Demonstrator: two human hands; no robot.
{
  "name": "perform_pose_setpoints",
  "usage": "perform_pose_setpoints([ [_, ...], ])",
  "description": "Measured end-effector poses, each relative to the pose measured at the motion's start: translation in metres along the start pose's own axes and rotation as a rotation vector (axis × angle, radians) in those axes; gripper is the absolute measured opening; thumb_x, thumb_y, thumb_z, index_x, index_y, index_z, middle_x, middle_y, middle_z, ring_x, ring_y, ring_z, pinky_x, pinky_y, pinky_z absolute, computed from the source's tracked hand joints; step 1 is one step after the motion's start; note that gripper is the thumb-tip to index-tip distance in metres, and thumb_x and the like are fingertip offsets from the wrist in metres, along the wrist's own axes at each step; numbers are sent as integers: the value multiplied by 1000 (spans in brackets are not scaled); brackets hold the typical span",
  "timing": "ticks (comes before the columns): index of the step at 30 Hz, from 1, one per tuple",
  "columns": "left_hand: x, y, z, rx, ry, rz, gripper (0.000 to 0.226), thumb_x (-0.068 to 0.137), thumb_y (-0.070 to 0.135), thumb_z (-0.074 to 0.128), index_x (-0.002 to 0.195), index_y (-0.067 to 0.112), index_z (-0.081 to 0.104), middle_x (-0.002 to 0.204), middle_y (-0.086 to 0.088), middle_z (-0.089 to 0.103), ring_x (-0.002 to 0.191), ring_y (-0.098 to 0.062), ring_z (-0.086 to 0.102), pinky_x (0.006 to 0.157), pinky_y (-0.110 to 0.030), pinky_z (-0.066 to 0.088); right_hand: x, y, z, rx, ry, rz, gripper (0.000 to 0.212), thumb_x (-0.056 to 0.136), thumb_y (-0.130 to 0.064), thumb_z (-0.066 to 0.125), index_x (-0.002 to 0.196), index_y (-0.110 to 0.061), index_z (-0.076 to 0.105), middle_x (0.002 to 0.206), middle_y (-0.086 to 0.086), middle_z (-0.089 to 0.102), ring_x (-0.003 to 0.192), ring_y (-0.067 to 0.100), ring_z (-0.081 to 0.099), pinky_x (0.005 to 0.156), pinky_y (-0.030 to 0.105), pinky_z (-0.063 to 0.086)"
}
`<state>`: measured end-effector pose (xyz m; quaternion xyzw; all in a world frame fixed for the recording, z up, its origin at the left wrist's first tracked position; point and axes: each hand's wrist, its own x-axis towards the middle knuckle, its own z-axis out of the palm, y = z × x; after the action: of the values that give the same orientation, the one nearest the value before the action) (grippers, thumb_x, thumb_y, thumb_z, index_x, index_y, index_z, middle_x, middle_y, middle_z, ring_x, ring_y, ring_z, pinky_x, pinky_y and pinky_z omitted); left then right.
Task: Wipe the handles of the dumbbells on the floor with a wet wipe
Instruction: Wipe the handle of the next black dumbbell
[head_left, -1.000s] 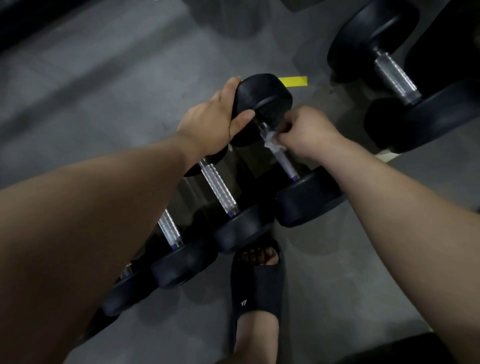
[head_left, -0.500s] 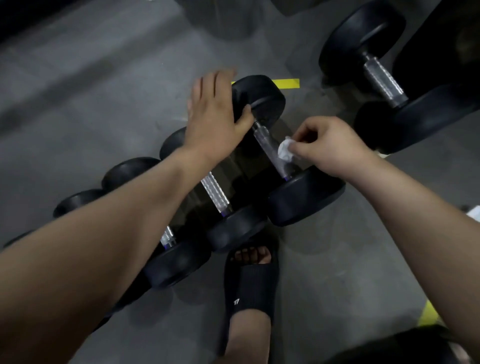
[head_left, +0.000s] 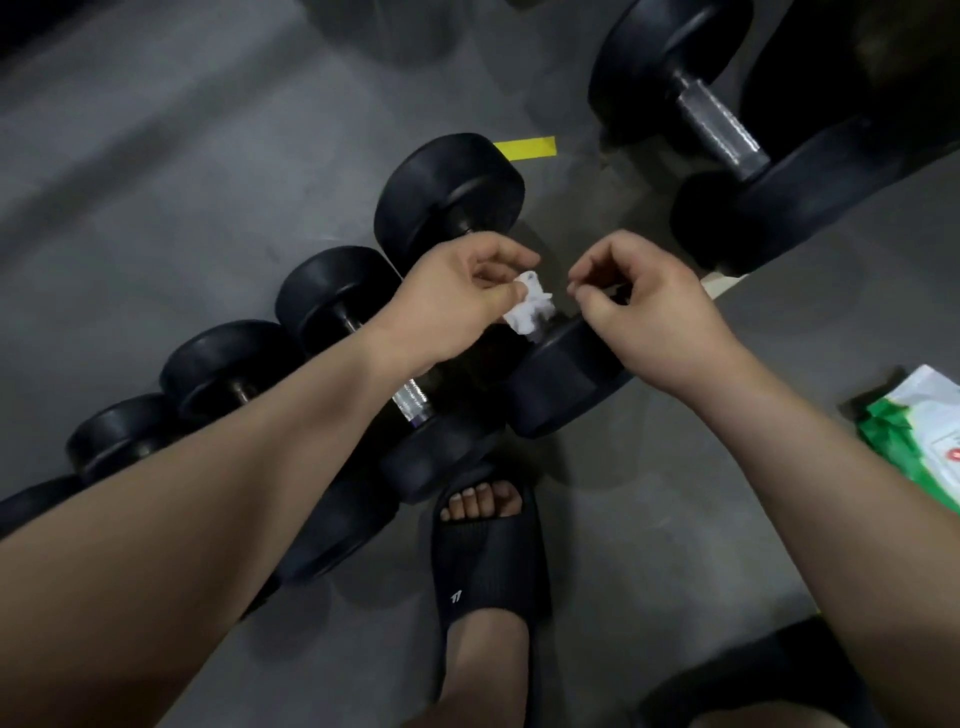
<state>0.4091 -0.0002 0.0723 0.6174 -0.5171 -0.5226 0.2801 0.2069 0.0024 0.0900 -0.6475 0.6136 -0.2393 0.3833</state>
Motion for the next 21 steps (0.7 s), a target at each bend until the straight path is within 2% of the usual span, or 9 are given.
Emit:
perform_pose_setpoints([
  [2, -3, -8, -2, -4, 37, -6, 22, 91, 11, 69, 101, 30, 74, 101, 2, 72, 92, -10, 70, 92, -38, 59, -1, 5, 6, -80, 84, 79, 4, 92, -24, 61, 89, -25, 62, 93, -9, 65, 87, 8, 59, 72, 9, 40],
  [4, -4, -15, -2, -19, 89, 9, 20, 91, 12, 67, 100, 29, 74, 102, 4, 74, 99, -14, 70, 95, -41, 57, -2, 9, 17, -141, 83, 164, 15, 98, -31, 53, 94, -22, 64, 103, -1, 60, 102, 18, 55, 85, 20, 41],
  [6, -4, -21, 3, 18, 164, 39, 19, 92, 9, 66, 100, 25, 72, 102, 4, 73, 97, -10, 69, 93, -33, 57, -3, 11, 25, -161, 66, 216, 26, 102, -35, 45, 100, -19, 66, 112, 0, 55, 117, 25, 48, 98, 33, 38],
  [8, -3, -24, 11, 71, 218, 86, 19, 92, 7, 65, 99, 23, 71, 104, 3, 71, 92, -5, 66, 86, -22, 54, -4, 11, 31, -158, 121, 222, 30, 101, -33, 43, 98, -19, 69, 112, -3, 54, 118, 24, 46, 96, 32, 36],
  [10, -2, -27, 18, 184, 208, 164, 17, 91, 5, 66, 95, 21, 71, 101, 3, 68, 88, -5, 61, 81, -18, 49, -5, 12, 33, -156, 190, 215, 31, 99, -30, 43, 94, -18, 70, 109, -3, 56, 113, 23, 48, 91, 30, 37],
  [12, -1, -30, 22, 356, 183, 274, 15, 89, 5, 66, 94, 18, 71, 98, 5, 65, 91, -8, 58, 82, -18, 46, -6, 12, 35, -136, 228, 213, 30, 97, -29, 44, 89, -17, 70, 103, -5, 56, 109, 21, 49, 86, 27, 35],
  [15, 1, -30, 21, 439, 196, 401, 16, 89, -2, 65, 97, 9, 74, 99, -1, 61, 89, -4, 56, 82, -10, 43, -7, 13, 35, -112, 243, 204, 28, 96, -29, 45, 86, -17, 68, 99, -7, 55, 106, 19, 50, 82, 26, 33],
  [21, -7, -37, 16, 507, 33, 530, 26, 92, 10, 70, 118, 6, 73, 107, -5, 57, 92, -12, 59, 87, -19, 50, -11, 12, 37, -57, 293, 187, 25, 96, -25, 47, 85, -17, 66, 94, -10, 56, 103, 16, 50, 79, 24, 32],
])
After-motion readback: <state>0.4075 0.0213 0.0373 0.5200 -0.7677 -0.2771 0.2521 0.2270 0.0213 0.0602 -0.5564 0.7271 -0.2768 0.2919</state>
